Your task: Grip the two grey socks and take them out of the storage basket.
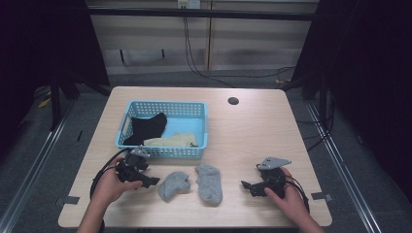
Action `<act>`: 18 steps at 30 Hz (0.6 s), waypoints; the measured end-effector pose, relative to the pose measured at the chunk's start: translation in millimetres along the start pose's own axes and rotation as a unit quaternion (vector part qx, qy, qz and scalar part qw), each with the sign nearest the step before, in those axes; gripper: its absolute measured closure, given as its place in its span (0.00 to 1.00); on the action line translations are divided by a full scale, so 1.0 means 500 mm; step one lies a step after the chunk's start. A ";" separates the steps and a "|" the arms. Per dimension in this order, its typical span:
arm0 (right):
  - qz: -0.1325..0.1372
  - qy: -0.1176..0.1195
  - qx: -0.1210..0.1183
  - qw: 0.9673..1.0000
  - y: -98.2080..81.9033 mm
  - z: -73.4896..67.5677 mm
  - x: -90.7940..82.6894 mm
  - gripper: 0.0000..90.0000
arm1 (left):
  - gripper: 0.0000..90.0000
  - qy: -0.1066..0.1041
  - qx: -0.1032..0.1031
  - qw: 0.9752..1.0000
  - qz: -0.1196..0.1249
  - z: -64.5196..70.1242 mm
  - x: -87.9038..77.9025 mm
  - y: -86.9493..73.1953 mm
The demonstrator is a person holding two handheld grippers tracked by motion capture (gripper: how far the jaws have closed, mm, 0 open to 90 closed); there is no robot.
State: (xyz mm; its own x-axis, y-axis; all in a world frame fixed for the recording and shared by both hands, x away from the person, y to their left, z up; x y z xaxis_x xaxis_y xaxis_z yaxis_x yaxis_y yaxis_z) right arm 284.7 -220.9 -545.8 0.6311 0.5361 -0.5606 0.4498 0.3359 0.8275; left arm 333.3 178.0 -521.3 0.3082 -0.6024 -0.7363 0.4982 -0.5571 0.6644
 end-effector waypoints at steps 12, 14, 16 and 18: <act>0.000 0.000 0.000 1.000 0.000 0.000 0.000 0.12 | 0.24 0.006 0.025 0.999 0.021 -0.005 0.015 -0.008; 0.000 0.000 0.000 1.000 0.000 0.000 0.000 0.12 | 0.23 0.007 0.023 0.999 0.030 -0.005 0.017 -0.009; 0.000 0.000 0.000 1.000 0.000 0.000 0.000 0.12 | 0.21 0.009 0.031 0.999 0.040 -0.005 0.020 -0.011; 0.000 0.000 0.000 1.000 0.000 0.000 0.000 0.12 | 0.19 0.012 0.045 0.998 0.051 -0.004 0.024 -0.014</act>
State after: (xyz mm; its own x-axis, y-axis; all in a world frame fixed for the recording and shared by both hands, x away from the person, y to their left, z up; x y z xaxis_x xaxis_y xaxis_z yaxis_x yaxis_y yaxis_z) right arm 284.7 -221.0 -545.9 0.6310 0.5364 -0.5605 0.4493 0.3362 0.8277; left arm 335.0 175.7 -535.0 0.3727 -0.6458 -0.6663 0.3888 -0.5433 0.7441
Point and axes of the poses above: each handheld gripper's, and its own axes: x roughly forward along the jaws, y roughly out of its top, z roughly to its right, the point moved 5 cm from there along x, roughly forward along the jaws, and after that the axes turned 10 degrees about z, right-handed, at the moved point
